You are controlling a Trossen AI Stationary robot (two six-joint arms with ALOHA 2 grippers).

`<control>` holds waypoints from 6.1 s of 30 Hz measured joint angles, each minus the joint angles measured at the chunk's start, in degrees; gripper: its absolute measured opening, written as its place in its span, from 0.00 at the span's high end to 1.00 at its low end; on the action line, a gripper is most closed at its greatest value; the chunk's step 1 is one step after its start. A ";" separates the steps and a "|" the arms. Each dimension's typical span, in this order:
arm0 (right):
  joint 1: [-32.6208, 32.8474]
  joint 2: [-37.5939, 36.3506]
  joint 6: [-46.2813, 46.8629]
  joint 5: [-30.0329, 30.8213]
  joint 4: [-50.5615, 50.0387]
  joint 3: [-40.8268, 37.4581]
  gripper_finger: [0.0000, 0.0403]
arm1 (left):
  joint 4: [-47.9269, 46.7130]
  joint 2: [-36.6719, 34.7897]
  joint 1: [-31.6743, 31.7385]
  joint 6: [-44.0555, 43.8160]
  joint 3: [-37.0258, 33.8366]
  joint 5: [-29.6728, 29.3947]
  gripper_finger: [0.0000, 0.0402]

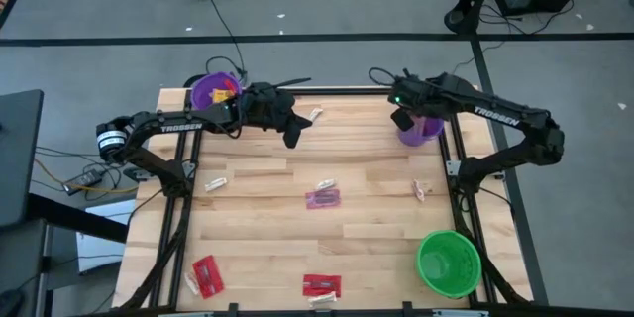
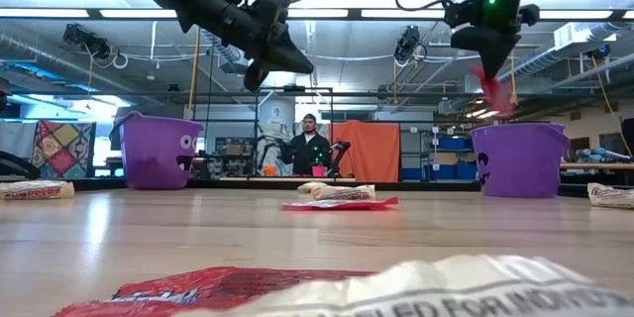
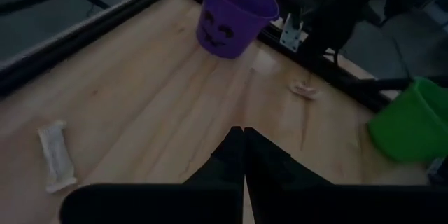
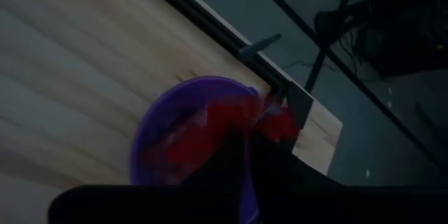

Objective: Sort candy by brand, put in halloween buckets
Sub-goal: Put the red candy into the right purple bucket

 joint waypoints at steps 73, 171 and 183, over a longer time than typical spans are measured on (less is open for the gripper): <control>12.64 -0.04 -10.99 -47.06 58.14 -26.14 0.75 | -25.52 -18.80 -68.43 -37.02 -19.66 1.20 0.74; 10.75 13.38 11.75 -43.72 97.89 -21.09 0.77 | 22.15 -0.17 -21.79 5.48 -11.99 -36.16 0.92; 9.66 10.67 9.06 -43.56 95.76 -21.14 0.99 | 22.62 -0.28 -21.55 3.89 -11.50 -36.66 0.91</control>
